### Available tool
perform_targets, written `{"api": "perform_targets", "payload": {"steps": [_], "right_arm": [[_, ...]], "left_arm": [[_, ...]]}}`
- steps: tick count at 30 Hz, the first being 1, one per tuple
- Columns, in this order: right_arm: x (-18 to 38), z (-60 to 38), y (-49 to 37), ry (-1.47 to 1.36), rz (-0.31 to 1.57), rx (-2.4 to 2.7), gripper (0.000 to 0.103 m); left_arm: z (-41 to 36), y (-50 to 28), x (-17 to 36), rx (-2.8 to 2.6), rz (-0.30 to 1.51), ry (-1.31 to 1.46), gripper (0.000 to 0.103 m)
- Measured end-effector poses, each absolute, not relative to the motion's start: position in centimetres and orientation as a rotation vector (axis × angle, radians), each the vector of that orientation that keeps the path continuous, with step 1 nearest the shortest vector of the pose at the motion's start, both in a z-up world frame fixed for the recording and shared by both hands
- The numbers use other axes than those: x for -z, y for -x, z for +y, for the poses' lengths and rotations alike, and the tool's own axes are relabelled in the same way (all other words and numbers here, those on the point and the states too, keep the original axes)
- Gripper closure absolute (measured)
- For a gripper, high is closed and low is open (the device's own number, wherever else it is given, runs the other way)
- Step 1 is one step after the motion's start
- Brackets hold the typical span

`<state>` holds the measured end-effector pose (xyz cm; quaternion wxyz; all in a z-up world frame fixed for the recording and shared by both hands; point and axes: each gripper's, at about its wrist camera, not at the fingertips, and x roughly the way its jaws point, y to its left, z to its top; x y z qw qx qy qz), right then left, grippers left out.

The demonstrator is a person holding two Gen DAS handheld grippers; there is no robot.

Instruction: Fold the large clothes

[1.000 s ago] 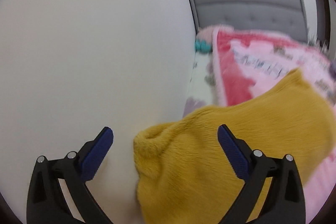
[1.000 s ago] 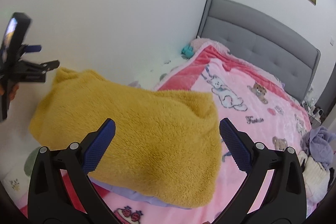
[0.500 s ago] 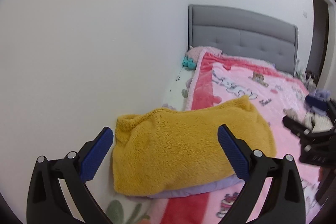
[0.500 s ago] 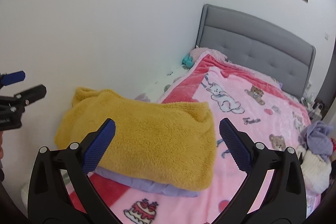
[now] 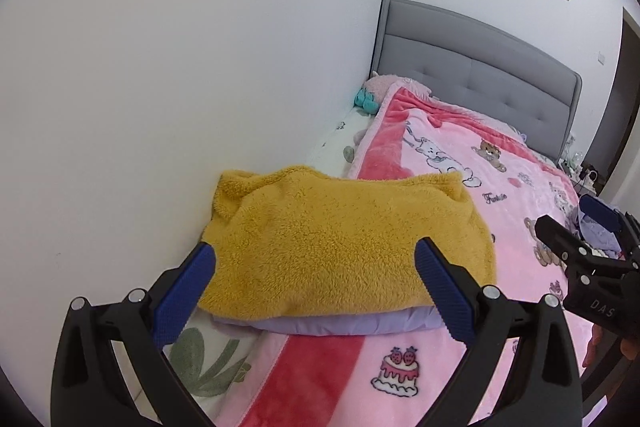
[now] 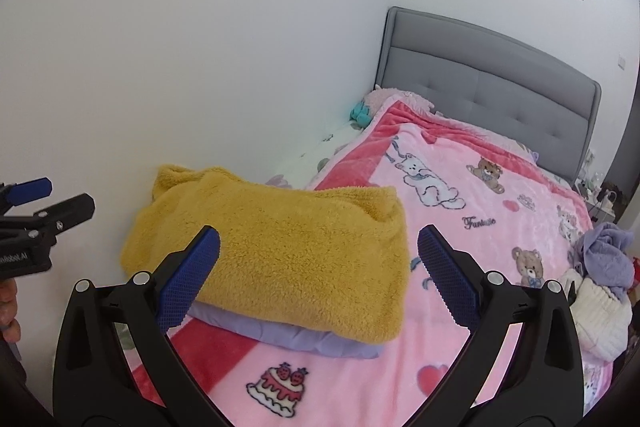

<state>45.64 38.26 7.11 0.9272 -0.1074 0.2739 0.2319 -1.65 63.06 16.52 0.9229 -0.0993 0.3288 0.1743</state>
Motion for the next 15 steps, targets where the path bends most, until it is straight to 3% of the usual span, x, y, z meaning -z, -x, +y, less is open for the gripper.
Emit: {"api": "perform_targets", "payload": {"steps": [15], "right_arm": [[-7.4, 37.9, -46.3, 0.183, 0.574, -0.463, 0.008]], "left_arm": [[63.7, 0.3, -16.9, -0.331, 0.682, 0.266, 0.005]]}}
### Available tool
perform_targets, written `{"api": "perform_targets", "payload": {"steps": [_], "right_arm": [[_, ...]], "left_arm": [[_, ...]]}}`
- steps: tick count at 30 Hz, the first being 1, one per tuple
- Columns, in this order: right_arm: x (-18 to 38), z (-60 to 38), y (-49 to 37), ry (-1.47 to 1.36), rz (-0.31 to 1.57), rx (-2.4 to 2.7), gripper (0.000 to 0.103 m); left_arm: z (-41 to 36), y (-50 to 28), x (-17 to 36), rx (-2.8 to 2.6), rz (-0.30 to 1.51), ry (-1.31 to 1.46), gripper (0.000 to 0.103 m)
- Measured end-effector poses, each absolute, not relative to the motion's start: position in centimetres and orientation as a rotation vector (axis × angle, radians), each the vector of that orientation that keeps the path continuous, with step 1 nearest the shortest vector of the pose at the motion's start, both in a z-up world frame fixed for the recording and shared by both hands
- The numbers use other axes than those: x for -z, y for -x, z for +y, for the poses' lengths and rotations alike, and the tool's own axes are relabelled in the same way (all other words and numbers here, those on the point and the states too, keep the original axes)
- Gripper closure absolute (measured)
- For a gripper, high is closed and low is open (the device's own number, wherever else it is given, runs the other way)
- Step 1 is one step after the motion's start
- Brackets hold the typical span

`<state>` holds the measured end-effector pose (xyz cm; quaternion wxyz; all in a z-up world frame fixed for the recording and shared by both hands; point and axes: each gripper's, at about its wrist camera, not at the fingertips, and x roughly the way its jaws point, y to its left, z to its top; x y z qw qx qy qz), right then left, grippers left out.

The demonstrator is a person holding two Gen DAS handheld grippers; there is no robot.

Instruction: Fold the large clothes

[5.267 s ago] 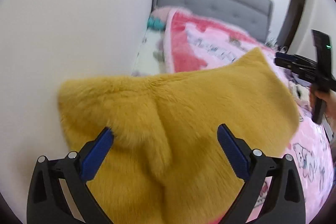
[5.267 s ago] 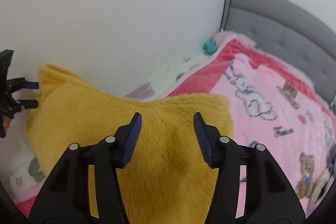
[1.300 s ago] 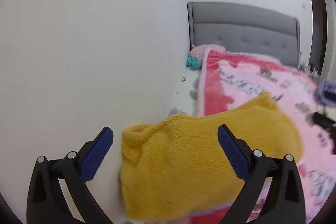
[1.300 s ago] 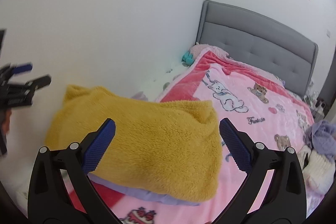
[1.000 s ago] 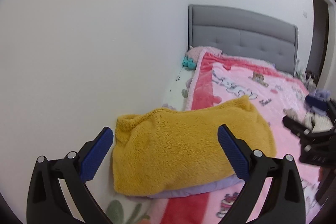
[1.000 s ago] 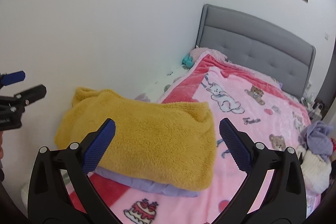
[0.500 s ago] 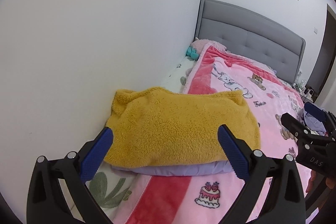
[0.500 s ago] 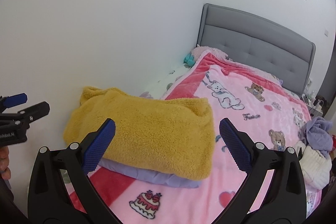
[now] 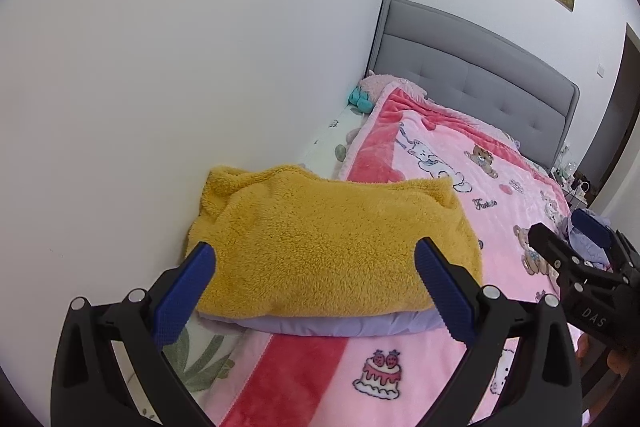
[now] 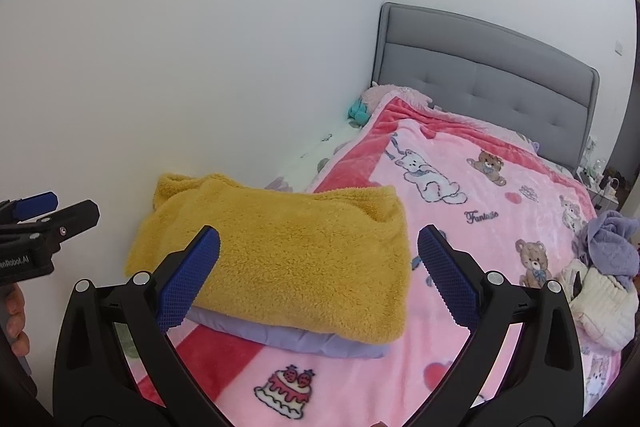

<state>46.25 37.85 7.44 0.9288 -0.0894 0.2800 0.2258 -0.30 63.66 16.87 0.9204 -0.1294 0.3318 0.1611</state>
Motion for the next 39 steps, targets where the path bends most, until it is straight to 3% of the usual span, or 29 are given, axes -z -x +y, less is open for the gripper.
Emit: {"api": "perform_targets", "payload": {"steps": [39], "right_arm": [[-8.4, 38.2, -46.7, 0.184, 0.552, -0.456, 0.008]], "left_arm": [[62.7, -1.1, -18.5, -0.325, 0.630, 0.216, 0.005]]}}
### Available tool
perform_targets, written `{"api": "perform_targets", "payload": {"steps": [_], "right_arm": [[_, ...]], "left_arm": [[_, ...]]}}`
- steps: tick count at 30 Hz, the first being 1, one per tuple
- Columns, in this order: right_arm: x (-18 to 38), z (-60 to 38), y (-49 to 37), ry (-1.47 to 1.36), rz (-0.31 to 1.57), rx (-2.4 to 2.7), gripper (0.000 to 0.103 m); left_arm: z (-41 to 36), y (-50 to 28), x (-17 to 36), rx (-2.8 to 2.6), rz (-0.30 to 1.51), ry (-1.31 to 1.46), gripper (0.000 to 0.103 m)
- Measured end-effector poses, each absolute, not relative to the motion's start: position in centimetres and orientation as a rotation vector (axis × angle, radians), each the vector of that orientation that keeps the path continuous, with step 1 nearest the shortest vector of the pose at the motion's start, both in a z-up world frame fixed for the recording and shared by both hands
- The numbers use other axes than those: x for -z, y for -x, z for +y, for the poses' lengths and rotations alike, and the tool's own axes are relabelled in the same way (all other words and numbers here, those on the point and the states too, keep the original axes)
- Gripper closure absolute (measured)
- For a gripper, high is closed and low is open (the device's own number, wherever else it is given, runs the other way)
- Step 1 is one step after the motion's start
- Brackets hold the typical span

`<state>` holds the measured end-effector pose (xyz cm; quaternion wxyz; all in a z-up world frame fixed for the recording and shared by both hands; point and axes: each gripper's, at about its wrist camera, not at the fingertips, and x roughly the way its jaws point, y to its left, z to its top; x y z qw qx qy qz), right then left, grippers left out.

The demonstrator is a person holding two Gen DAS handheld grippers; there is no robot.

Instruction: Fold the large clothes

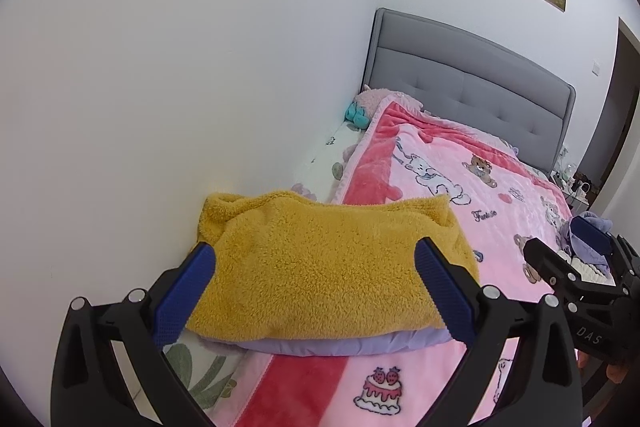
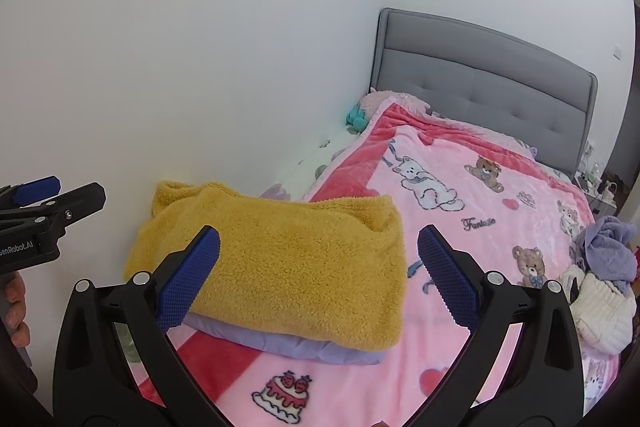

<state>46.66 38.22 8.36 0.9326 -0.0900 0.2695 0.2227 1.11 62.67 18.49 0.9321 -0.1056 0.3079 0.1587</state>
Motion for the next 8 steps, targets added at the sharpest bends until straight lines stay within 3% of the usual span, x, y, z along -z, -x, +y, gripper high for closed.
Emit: {"api": "perform_targets", "payload": {"steps": [8], "right_arm": [[-8.52, 38.18, -46.94, 0.174, 0.545, -0.452, 0.008]], "left_arm": [[62.05, -1.49, -18.67, -0.324, 0.636, 0.176, 0.005]]}}
